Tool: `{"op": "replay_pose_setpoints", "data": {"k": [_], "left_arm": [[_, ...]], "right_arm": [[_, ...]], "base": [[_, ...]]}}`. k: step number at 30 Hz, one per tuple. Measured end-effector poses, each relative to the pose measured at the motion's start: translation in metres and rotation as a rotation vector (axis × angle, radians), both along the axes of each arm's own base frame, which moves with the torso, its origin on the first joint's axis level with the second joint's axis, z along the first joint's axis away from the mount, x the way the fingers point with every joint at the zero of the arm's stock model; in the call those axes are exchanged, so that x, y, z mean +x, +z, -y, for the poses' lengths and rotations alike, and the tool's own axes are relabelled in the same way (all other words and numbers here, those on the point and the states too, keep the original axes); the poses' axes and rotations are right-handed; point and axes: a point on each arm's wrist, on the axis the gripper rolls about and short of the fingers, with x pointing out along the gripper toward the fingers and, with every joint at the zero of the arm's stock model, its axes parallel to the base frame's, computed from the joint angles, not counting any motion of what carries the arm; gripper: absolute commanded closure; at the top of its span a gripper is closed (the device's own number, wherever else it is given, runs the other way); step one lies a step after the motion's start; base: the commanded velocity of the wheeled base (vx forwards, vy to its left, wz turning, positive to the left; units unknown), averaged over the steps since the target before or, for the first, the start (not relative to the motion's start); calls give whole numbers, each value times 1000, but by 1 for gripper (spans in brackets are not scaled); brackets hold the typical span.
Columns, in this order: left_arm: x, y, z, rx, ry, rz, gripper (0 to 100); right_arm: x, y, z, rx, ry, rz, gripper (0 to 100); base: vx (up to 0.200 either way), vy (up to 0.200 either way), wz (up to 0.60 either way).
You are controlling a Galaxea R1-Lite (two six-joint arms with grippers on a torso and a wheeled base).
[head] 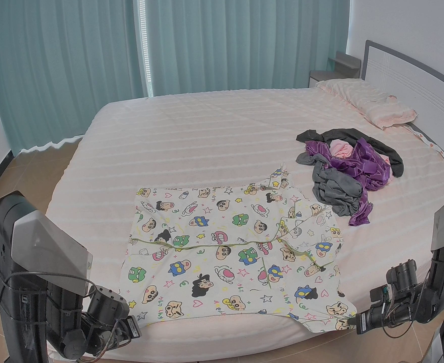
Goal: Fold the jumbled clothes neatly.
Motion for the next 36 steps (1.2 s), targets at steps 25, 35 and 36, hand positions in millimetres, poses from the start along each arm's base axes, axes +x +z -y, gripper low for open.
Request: {"op": "replay_pose_setpoints", "data": {"k": [25,35,36], "left_arm": [[16,63,-32,-190,92,263,0],[30,104,-45,-262,122,480,0],[35,108,-45,-274,125,505,0]], "right_arm": [[2,39,8,68,-93,183,0],[29,73,2,241,-240,345,0],[32,75,0,266,-255,351,0]], "base": [[0,0,0],[0,0,0],[0,0,0]]}}
